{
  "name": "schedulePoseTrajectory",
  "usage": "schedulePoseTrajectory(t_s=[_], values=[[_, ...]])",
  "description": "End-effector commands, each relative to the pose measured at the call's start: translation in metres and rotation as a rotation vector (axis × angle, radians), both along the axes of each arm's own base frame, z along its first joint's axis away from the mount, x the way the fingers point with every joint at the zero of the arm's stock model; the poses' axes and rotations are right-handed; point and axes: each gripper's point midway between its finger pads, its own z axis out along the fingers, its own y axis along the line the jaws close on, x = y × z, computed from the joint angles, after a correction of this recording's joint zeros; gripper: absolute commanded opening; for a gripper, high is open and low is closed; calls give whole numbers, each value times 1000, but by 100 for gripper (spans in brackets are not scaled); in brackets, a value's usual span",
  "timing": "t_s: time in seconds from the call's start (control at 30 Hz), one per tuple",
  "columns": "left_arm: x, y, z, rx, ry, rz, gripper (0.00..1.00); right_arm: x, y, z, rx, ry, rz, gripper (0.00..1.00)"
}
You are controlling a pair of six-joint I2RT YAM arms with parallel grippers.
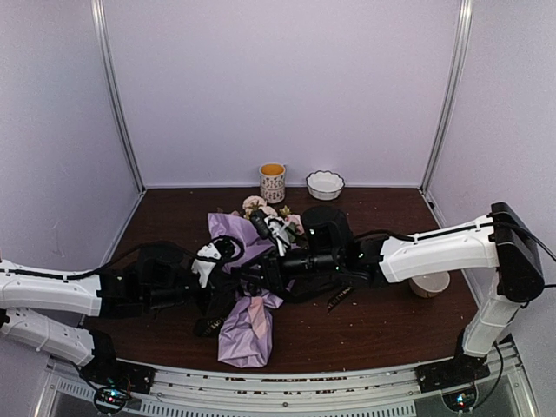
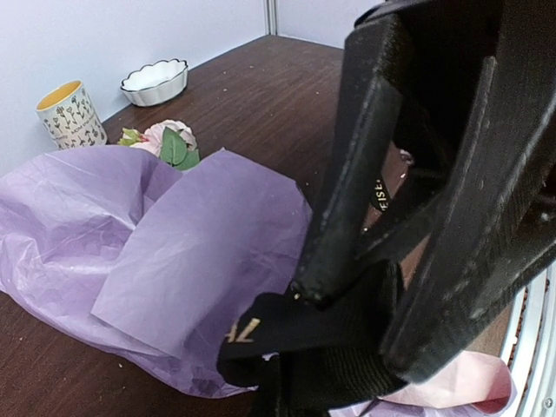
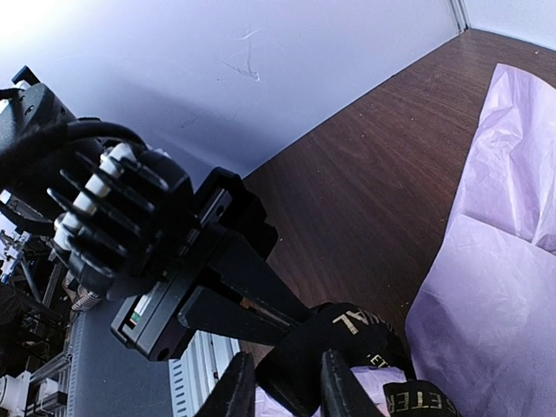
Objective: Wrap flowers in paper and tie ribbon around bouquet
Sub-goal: Pass from the right arm to the left
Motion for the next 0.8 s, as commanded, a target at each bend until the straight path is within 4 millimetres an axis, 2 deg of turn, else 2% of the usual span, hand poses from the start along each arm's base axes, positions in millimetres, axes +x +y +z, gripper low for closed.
schedulePoseTrajectory(t_s=[0.0, 0.13, 0.2, 0.23, 0.27, 0.33, 0.37, 0.47, 0.53, 0.6, 0.67, 0.77], values=[[8, -4, 25, -76, -42, 10, 0, 3, 5, 10, 25, -8, 7, 21], [8, -5, 25, -76, -38, 9, 0, 4, 4, 9, 24, -5, 6, 1], [8, -3, 21, -43, -25, 11, 0, 5, 2, 12, 26, -9, -2, 0], [8, -2, 18, -18, -17, 12, 6, 6, 1, 13, 26, -13, -6, 0], [9, -1, 16, 8, -13, 15, 16, 6, 0, 15, 27, -14, -8, 0], [15, 6, 8, 75, -17, 50, 49, 6, -1, 16, 28, -19, -4, 0], [21, 10, 5, 110, -26, 86, 54, 6, -2, 16, 25, -22, -2, 0], [29, 9, 9, 145, -62, 102, 58, 5, -3, 17, 15, -32, 15, 0], [22, -3, 14, 103, -94, 24, 64, 3, -3, 19, 10, -37, 44, 0], [17, -13, 22, 54, -129, -36, 65, 2, -4, 17, -14, -36, 68, 0], [17, -15, 25, 32, -160, -48, 63, 3, -6, 15, -37, -39, 72, 0], [19, -13, 27, 15, -195, -41, 54, 3, -7, 18, -36, -47, 76, 0]])
